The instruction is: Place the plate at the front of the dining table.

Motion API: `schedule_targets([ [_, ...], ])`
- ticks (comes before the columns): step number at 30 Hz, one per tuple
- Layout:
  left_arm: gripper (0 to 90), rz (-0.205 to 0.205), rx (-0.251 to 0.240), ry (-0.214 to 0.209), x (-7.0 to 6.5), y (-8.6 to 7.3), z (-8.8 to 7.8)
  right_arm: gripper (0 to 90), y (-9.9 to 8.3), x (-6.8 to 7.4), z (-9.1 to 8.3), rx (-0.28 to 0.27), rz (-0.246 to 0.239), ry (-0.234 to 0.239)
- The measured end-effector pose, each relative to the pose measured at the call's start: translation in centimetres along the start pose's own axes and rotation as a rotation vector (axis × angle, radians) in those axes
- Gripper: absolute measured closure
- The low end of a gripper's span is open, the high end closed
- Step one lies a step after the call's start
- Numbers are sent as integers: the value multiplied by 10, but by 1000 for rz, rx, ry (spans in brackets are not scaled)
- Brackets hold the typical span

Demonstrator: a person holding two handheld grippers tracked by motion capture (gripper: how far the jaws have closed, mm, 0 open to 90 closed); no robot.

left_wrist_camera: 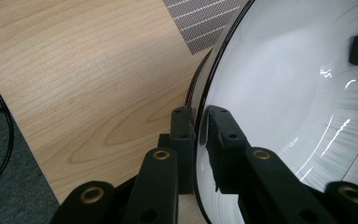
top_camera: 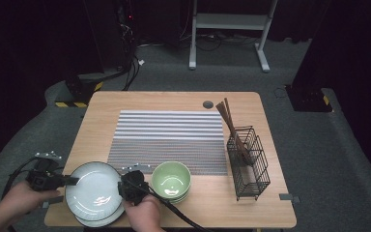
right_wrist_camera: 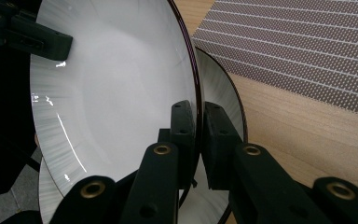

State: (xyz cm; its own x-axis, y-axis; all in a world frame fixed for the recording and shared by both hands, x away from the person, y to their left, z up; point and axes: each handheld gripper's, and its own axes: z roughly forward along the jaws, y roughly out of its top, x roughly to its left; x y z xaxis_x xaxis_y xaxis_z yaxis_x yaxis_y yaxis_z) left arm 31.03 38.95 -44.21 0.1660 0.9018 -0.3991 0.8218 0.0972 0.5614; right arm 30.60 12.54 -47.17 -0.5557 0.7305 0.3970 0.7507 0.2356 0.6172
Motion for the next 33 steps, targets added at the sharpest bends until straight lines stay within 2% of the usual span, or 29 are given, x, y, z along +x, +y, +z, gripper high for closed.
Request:
schedule_targets([
  [11, 798, 17, -32, -17, -3, 4, -3, 844, 2, 2, -7, -38, -13, -20],
  [14, 798, 5, -47, -29, -7, 5, -3, 844, 3, 2, -10, -40, -14, -32],
  [33, 799, 68, -153, -78, -18, 20, -25, 844, 14, 11, -31, -105, -41, -57],
])
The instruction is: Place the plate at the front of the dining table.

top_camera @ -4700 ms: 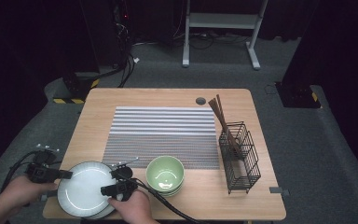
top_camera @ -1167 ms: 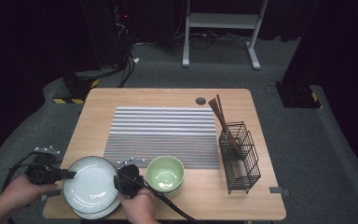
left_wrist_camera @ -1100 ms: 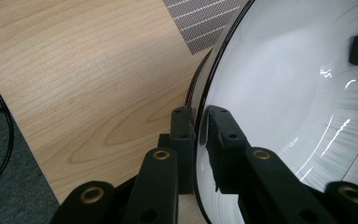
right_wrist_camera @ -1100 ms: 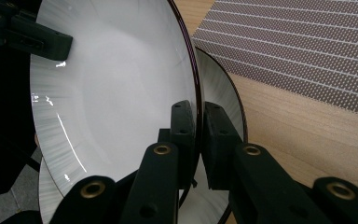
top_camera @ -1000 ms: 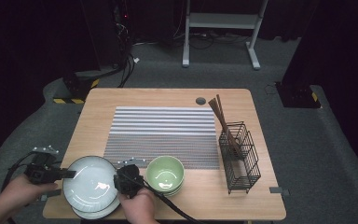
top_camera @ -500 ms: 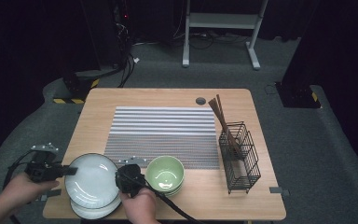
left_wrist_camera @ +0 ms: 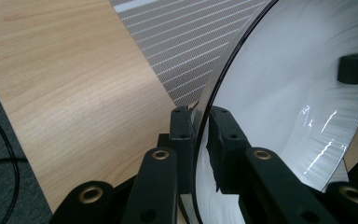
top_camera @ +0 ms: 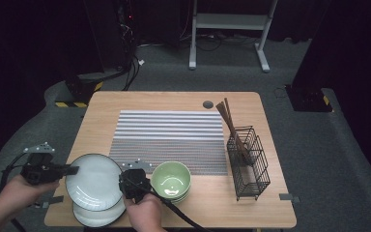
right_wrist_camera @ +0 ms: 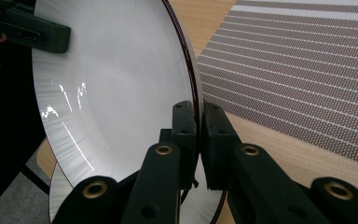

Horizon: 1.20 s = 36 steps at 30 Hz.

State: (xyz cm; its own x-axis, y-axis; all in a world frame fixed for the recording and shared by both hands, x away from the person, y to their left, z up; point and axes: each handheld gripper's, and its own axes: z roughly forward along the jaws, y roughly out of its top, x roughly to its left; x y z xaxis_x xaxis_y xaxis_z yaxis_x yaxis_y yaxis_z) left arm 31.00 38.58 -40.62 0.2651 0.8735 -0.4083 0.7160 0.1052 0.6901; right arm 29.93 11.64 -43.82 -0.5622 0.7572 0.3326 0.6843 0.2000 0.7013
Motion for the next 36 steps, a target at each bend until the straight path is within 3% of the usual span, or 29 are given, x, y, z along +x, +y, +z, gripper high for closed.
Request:
schedule_targets([
  [8, 800, 10, -36, -13, -8, 8, -10, 843, 9, 4, -13, -26, -21, 2],
  [18, 801, 32, -144, -36, -24, 17, -21, 841, 22, 4, -32, -67, -66, -11],
  [28, 804, 78, -216, -53, -44, 28, -26, 842, 33, -3, -48, -113, -102, -13],
  [36, 807, 100, -257, -68, -59, 36, -20, 842, 41, -13, -62, -154, -128, -35],
])
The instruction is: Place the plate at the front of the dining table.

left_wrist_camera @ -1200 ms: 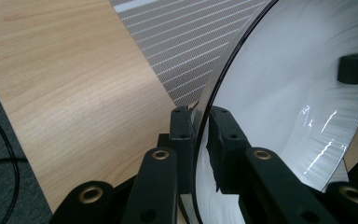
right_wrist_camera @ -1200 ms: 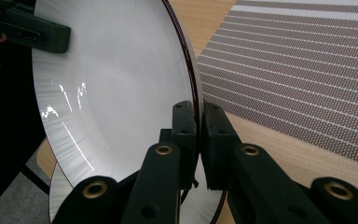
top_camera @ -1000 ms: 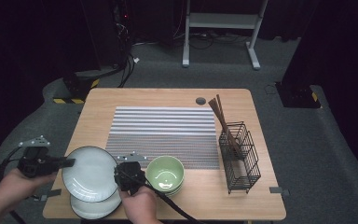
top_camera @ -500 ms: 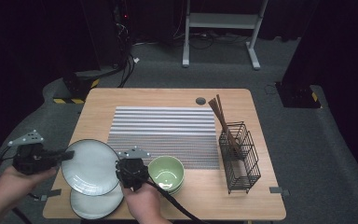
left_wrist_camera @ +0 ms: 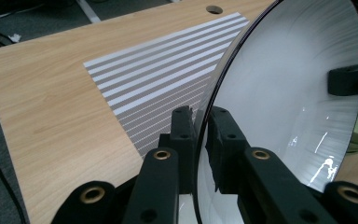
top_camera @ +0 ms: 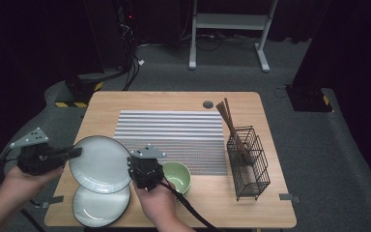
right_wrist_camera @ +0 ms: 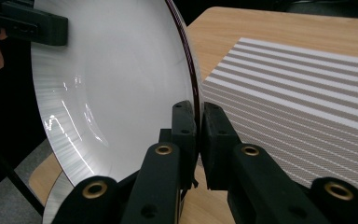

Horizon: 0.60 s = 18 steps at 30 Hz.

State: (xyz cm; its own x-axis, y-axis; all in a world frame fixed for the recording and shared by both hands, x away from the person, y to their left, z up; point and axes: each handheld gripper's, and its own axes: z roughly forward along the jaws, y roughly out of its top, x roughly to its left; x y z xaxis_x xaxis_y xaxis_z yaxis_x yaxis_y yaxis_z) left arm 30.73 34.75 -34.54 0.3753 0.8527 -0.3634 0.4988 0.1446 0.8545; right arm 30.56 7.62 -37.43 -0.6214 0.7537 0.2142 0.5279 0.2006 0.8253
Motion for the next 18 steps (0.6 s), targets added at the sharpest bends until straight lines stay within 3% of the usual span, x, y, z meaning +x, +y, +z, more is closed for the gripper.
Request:
schedule_targets([
  [6, 806, 22, -29, -4, -10, 4, 10, 843, 5, -11, -8, -23, -15, -16],
  [18, 799, 23, -65, -12, -26, 12, 42, 846, 14, -41, -16, -59, -2, -52],
])
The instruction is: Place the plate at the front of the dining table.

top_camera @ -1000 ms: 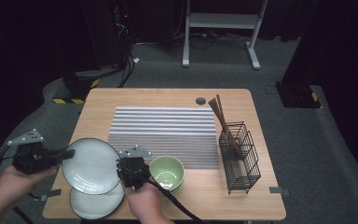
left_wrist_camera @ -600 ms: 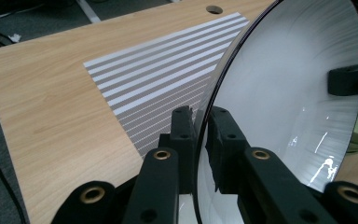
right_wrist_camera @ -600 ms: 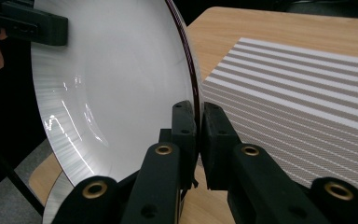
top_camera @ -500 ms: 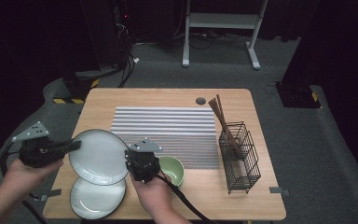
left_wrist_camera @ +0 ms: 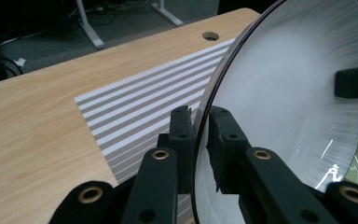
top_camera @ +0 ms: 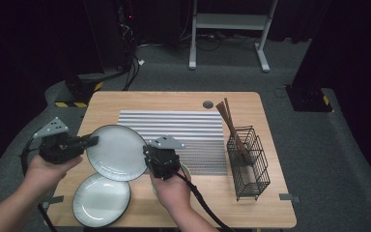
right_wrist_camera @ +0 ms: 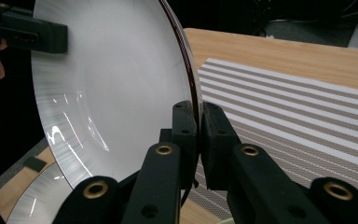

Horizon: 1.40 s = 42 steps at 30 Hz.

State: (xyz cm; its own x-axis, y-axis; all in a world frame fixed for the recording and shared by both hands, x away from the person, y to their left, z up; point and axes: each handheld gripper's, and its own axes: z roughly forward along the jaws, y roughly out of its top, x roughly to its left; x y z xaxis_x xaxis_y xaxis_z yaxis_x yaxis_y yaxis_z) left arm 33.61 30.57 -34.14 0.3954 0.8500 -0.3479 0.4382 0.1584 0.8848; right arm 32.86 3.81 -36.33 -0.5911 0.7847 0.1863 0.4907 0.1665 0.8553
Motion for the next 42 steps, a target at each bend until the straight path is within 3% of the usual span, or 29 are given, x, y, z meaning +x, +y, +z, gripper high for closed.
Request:
schedule_targets([
  [16, 812, 13, -26, -33, -9, 1, 33, 845, 5, -32, -1, -44, 2, -45],
  [31, 823, -3, -52, -64, -14, -2, 61, 840, 6, -59, 2, -65, 7, -84],
  [42, 821, -42, -81, -76, -15, -1, 82, 836, 6, -76, 6, -79, 15, -104],
])
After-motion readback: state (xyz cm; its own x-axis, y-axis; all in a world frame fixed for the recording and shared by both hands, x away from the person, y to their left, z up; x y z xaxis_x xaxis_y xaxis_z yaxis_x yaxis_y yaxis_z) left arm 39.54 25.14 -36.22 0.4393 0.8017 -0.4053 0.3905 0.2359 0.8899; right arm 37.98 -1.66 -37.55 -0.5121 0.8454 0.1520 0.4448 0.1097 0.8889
